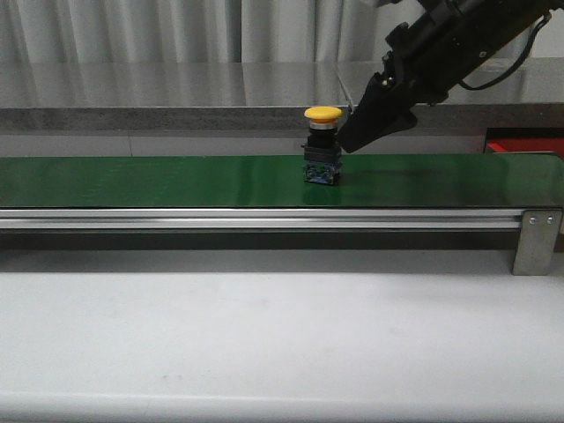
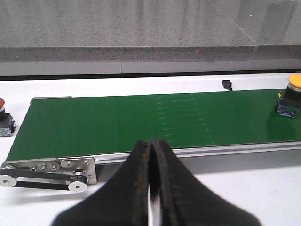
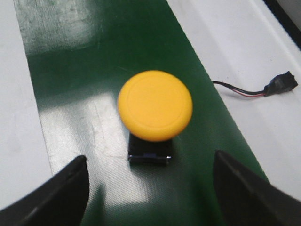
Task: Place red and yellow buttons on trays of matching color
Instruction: 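Lower the right gripper over the yellow button on the belt, then grasp the yellow button with the right gripper and lift it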
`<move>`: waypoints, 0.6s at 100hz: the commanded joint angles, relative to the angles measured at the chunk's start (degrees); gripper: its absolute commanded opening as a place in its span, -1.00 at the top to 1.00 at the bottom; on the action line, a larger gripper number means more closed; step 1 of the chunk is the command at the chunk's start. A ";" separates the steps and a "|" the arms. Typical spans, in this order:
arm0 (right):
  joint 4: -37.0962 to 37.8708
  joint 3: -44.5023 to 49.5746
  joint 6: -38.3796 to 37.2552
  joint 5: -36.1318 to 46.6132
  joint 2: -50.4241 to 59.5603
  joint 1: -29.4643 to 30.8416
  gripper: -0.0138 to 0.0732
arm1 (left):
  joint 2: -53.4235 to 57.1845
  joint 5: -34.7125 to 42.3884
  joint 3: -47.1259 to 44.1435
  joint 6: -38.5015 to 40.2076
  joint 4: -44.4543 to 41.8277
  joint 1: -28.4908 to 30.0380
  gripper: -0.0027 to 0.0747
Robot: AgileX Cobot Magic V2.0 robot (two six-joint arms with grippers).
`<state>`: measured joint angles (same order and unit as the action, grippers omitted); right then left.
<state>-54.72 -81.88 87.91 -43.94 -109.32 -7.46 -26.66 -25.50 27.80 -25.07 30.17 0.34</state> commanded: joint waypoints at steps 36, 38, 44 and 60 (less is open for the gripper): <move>-10.70 -1.46 4.46 1.38 0.03 -0.05 -0.57 | -0.26 3.63 1.47 0.14 1.52 -0.39 0.98; -10.85 -1.46 4.46 1.38 -0.02 -0.05 -0.57 | -0.26 3.63 1.47 0.14 1.52 -0.39 0.98; -11.20 -1.46 4.46 1.43 -0.15 -0.05 -0.56 | -0.26 3.63 1.47 0.14 1.52 -0.39 0.98; -11.24 -1.46 4.46 3.48 -0.15 -0.05 -0.49 | -0.26 3.63 1.47 0.14 1.52 -0.39 0.98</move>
<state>-62.85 -81.88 91.81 -41.54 -112.54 -7.46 -26.66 -25.50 27.80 -25.07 30.17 0.34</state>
